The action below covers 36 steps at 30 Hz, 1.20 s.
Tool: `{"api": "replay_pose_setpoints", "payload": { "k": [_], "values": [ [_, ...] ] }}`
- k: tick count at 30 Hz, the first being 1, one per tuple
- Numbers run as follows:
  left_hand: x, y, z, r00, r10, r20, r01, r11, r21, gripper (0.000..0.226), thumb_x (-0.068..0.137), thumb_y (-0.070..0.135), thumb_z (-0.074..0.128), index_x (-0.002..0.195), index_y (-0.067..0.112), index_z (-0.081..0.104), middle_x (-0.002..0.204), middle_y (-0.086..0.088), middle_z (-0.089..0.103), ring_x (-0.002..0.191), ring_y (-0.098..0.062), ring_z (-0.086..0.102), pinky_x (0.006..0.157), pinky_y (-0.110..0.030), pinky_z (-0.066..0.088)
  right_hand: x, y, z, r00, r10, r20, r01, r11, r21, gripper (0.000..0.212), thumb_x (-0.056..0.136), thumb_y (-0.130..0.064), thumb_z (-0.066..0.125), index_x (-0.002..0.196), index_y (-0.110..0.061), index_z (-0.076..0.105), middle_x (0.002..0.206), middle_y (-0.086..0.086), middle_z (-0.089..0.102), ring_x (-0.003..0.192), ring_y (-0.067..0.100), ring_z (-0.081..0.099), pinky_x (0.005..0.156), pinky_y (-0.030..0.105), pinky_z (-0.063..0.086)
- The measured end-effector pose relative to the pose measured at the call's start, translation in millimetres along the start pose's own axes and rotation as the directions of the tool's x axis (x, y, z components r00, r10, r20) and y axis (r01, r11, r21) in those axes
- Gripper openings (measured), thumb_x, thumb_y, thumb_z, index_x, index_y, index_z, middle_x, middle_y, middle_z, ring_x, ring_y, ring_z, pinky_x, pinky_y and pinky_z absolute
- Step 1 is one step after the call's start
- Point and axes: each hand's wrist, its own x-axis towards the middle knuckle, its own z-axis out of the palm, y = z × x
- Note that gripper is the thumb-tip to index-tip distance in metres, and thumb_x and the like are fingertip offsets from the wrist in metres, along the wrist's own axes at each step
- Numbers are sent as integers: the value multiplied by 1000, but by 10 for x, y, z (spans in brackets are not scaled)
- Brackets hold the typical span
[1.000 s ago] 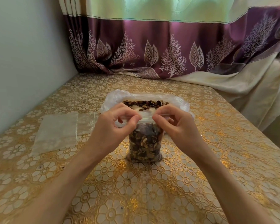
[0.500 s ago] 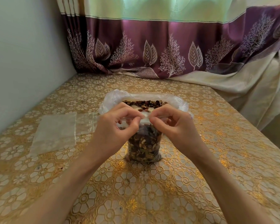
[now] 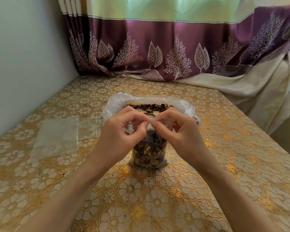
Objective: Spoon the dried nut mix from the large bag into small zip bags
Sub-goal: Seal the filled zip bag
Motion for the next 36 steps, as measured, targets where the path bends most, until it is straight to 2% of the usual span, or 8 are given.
{"api": "replay_pose_setpoints", "payload": {
  "k": [7,14,21,24,27,32,34,36],
  "values": [
    [2,7,4,1000,8,-23,-7,999,38,15,80,9,68,84,23,66,81,4,63,78,-2,59,68,-9,45,2,-21,10,1000,14,-12,-14,1000,7,17,84,-9,67,82,-26,65,82,-5,62,77,-1,58,71,13,45],
    [9,-9,-2,991,131,2,-128,966,225,11,80,1,68,81,11,64,77,3,59,73,-1,53,67,-6,38,-2,-19,27,1000,-3,-27,2,999,-32,16,84,-6,68,79,-21,65,77,-8,57,71,-3,55,67,10,41],
    [58,14,-112,999,-19,50,17,999,50,2,77,14,70,78,13,68,77,2,65,68,2,55,62,-7,40,26,-20,-66,998,57,-12,-56,998,28,10,81,-11,69,81,-20,69,81,-5,66,77,-1,60,70,15,47],
    [66,-4,-181,997,-64,51,63,998,23,14,70,35,67,75,22,68,76,5,66,66,-15,54,55,-21,42,31,1,-107,994,109,-7,-108,993,52,9,81,-13,70,80,-22,69,80,-5,66,75,1,59,70,23,48],
    [68,-54,-237,993,-105,45,104,994,20,19,66,45,62,73,28,68,79,6,67,65,-34,46,56,-38,38,32,30,-161,992,125,-20,-123,990,72,12,81,-10,70,76,-21,69,75,-8,63,64,-5,54,64,14,41],
    [90,-160,-328,988,-150,47,152,987,-42,24,65,43,67,69,19,68,80,8,69,56,-15,43,52,-18,39,30,88,-216,985,166,-57,-157,979,133,8,79,-10,71,75,-16,69,75,-3,64,60,-3,53,59,14,43],
    [90,-201,-341,983,-179,44,182,978,-103,27,63,41,70,67,14,67,79,10,68,58,-22,44,52,-16,40,26,115,-209,980,184,-77,-172,975,138,5,78,-14,72,75,-16,69,76,-3,66,68,6,58,67,21,48],
    [90,-228,-343,978,-207,34,210,962,-174,27,60,39,72,66,13,66,76,9,67,60,-33,46,58,-28,43,25,121,-196,975,195,-104,-177,971,159,8,73,-22,74,74,-16,69,76,-2,67,73,12,60,73,29,50]
  ]
}}
